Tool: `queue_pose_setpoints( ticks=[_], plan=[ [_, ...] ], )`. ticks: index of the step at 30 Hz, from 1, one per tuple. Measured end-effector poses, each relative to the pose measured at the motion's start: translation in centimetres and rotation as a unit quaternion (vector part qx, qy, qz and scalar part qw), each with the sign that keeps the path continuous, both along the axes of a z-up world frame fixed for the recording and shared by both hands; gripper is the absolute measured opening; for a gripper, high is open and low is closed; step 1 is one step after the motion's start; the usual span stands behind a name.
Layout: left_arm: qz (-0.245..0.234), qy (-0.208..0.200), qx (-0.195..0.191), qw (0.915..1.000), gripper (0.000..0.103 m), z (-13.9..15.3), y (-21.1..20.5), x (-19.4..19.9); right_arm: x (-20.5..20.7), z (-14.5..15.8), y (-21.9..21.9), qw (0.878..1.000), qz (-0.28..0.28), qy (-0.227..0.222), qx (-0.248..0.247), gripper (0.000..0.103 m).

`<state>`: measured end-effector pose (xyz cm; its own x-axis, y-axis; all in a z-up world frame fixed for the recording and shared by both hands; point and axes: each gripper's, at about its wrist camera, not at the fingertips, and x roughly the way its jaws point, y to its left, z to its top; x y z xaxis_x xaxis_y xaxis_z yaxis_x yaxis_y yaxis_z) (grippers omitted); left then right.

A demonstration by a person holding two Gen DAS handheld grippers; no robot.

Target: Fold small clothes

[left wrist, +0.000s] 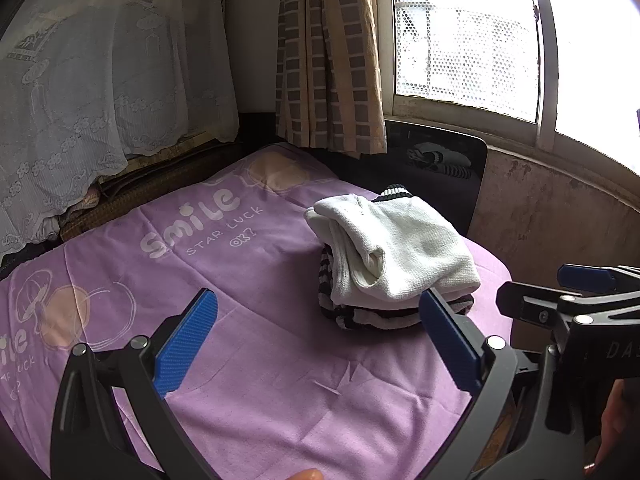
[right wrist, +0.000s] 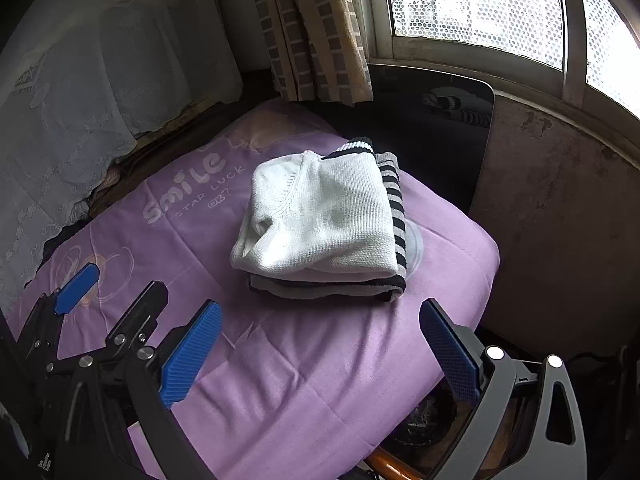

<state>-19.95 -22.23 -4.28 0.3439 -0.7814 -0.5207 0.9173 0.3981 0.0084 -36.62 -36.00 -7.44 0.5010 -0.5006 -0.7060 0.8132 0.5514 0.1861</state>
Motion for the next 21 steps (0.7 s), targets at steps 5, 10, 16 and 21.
queue_pose_setpoints(
  ticks=[5,10,16,21],
  plan=[
    [-0.001,-0.002,0.001,1.0000,0.098,-0.03,0.16,-0.08,0.07,-0.26,-0.29,1.000,0.002,-0.003,0.009,0.099],
    [-0.001,-0.003,0.001,1.0000,0.098,0.01,0.11,-0.11,0.12,-0.32,-0.36,1.000,0.002,-0.003,0.011,0.099],
    [-0.001,-0.003,0.001,1.0000,0.098,0.03,0.18,-0.20,0.07,-0.40,-0.22,1.000,0.002,-0.004,0.012,0.099],
    [0.001,-0.020,-0.008,0.9998,0.098,0.13,0.46,-0.46,0.15,-0.39,-0.25,1.000,0.003,-0.005,0.014,0.099]
  ],
)
